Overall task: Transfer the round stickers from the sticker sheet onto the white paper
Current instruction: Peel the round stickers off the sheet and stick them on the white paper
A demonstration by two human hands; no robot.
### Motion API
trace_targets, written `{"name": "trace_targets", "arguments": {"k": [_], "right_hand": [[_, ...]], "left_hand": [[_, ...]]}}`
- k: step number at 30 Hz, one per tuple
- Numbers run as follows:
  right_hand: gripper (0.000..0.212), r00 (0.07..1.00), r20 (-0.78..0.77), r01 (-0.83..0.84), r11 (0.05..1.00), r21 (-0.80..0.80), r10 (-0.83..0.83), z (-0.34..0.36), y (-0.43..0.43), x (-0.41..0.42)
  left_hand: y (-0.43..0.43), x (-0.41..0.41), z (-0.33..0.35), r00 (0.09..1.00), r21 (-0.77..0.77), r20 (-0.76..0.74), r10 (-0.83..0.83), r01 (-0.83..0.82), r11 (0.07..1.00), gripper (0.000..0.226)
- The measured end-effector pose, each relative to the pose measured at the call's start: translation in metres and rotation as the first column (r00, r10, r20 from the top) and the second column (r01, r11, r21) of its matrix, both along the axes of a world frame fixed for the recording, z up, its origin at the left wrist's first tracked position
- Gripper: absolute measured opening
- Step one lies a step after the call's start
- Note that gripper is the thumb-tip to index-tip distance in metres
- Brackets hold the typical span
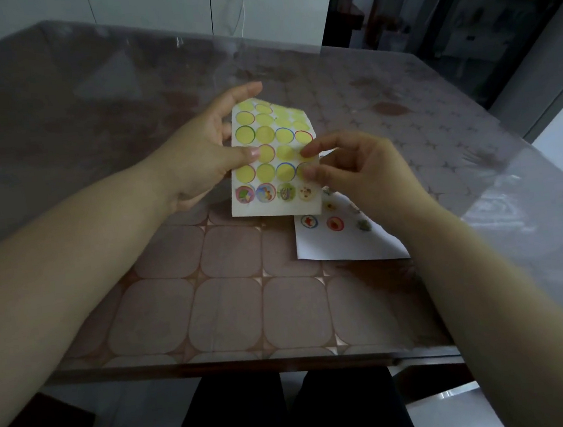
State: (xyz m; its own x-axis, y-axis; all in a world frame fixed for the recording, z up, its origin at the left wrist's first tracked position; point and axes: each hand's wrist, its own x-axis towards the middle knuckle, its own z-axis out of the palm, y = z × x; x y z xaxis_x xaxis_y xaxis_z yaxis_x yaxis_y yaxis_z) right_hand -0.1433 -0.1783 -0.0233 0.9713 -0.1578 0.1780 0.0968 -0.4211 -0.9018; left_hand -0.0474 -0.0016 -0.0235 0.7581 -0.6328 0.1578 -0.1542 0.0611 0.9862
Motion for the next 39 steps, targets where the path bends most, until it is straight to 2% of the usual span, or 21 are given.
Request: {"name": "trace_targets", "arguments": {"k": [3, 8, 14, 20, 25, 28, 30, 34, 36, 39], "right_hand": [[0.001, 0.999, 0.019, 0.029, 0.999, -0.027, -0.029, 0.0, 0.0, 0.001], [0.008, 0.996, 0.053, 0.079, 0.993, -0.09, -0.075, -0.002, -0.001, 0.001], [0.009, 0.998, 0.059, 0.015, 0.999, 0.03, -0.016, 0.003, 0.001, -0.003], [0.008, 0.996, 0.05, 0.073, 0.991, 0.114, -0.079, 0.007, -0.003, -0.007], [0.008, 0.989, 0.005, 0.145, 0.984, 0.104, -0.147, 0.012, -0.019, -0.011], [0.004, 0.991, -0.072, 0.12, 0.986, 0.114, -0.112, 0.025, -0.03, -0.017], [0.009, 0.99, -0.109, 0.094, 0.995, 0.041, -0.089, 0.034, -0.036, -0.023], [0.007, 0.963, -0.235, 0.056, 0.955, -0.29, -0.128, 0.041, -0.049, -0.043], [0.016, 0.93, -0.331, 0.048, 0.944, -0.326, -0.162, 0.035, -0.058, -0.051], [0.009, 0.916, -0.35, 0.105, 0.958, -0.268, -0.198, 0.024, -0.062, -0.057]], "left_hand": [[0.001, 0.001, 0.0, 1.0, -0.002, -0.003, 0.005, -0.005, 1.0, 0.067], [0.001, 0.0, 0.0, 1.0, 0.026, 0.018, 0.005, -0.006, 1.0, 0.068], [0.002, 0.001, 0.0, 1.0, 0.053, 0.016, 0.02, -0.021, 0.998, 0.068], [0.003, 0.003, -0.002, 0.999, 0.071, 0.037, 0.028, -0.031, 0.997, 0.069], [0.005, 0.006, -0.003, 0.998, 0.085, 0.044, 0.05, -0.054, 0.995, 0.069], [0.006, 0.006, -0.004, 0.997, 0.103, 0.042, 0.059, -0.063, 0.993, 0.069], [0.007, 0.007, -0.005, 0.997, 0.114, 0.046, 0.067, -0.072, 0.991, 0.069], [0.008, 0.008, -0.005, 0.994, 0.122, 0.062, 0.087, -0.094, 0.988, 0.068], [0.008, 0.008, -0.005, 0.993, 0.134, 0.073, 0.095, -0.104, 0.986, 0.068], [0.007, 0.008, -0.006, 0.992, 0.144, 0.077, 0.099, -0.109, 0.983, 0.068]]}}
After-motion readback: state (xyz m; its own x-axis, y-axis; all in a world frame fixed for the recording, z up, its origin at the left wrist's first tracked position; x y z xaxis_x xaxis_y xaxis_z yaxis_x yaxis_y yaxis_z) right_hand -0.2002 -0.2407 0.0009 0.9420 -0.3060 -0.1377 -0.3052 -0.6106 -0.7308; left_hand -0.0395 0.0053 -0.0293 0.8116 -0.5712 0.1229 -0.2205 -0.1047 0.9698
